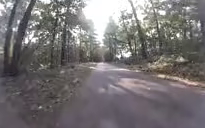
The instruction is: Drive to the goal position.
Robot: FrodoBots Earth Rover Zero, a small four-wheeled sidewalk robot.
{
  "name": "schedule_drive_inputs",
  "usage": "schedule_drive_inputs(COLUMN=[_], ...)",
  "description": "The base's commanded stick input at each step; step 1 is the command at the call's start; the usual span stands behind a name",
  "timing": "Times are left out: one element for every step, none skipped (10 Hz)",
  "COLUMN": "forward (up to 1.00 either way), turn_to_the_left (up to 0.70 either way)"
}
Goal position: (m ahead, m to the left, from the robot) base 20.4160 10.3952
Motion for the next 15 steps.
schedule_drive_inputs(forward=[0.70, 0.70, 0.70, 0.70, 0.70, 0.70, 0.70, 0.70, 0.70, 0.70, 0.70, 0.70, 0.70, 0.70, 0.70], turn_to_the_left=[-0.01, -0.01, -0.01, -0.01, -0.01, -0.01, -0.01, -0.01, -0.01, -0.01, 0.02, 0.12, 0.31, 0.20, 0.02])
